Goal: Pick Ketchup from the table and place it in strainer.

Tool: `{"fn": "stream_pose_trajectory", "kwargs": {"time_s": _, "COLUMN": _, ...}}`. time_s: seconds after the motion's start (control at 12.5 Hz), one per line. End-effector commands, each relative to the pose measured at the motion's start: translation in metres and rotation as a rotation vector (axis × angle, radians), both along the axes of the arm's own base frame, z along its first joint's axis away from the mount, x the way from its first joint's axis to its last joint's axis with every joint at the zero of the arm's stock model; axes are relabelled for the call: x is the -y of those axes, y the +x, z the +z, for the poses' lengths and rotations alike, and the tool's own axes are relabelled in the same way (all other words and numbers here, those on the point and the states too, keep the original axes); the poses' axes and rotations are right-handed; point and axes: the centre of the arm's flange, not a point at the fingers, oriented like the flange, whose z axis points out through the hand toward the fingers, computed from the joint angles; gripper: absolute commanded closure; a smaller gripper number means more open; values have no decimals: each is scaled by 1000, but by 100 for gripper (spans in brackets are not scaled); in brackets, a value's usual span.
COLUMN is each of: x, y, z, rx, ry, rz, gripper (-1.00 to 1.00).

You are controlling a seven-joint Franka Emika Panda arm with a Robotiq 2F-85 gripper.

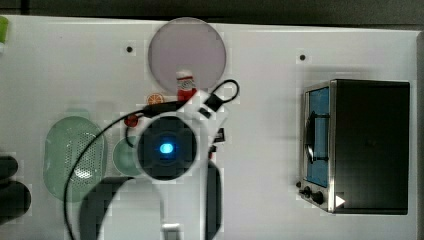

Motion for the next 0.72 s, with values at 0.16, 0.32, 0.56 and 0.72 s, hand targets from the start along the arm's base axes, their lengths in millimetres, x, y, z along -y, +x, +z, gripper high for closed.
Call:
{"fn": "stream_pose_trajectory", "kwargs": {"time_s": 0.16, "x": -103, "y": -27, "z": -36, "rx": -71, "ry": -35, "rz": -111, "gripper": -20}}
{"fn": "stream_pose_trajectory", "kwargs": {"time_s": 0.32, "x": -145, "y": -34, "z": -42, "rx": -78, "ry": -23, "rz": -156, "gripper": -20}}
{"fn": "stream_pose_trajectory", "kwargs": {"time_s": 0.56, "x": -210, "y": -41, "z": -57, "rx": -67, "ry": 20, "rz": -130, "gripper": -20}}
{"fn": "stream_pose_trajectory", "kwargs": {"time_s": 0.72, "x": -247, "y": -47, "z": -72, "rx": -50, "ry": 80, "rz": -138, "gripper": -20}}
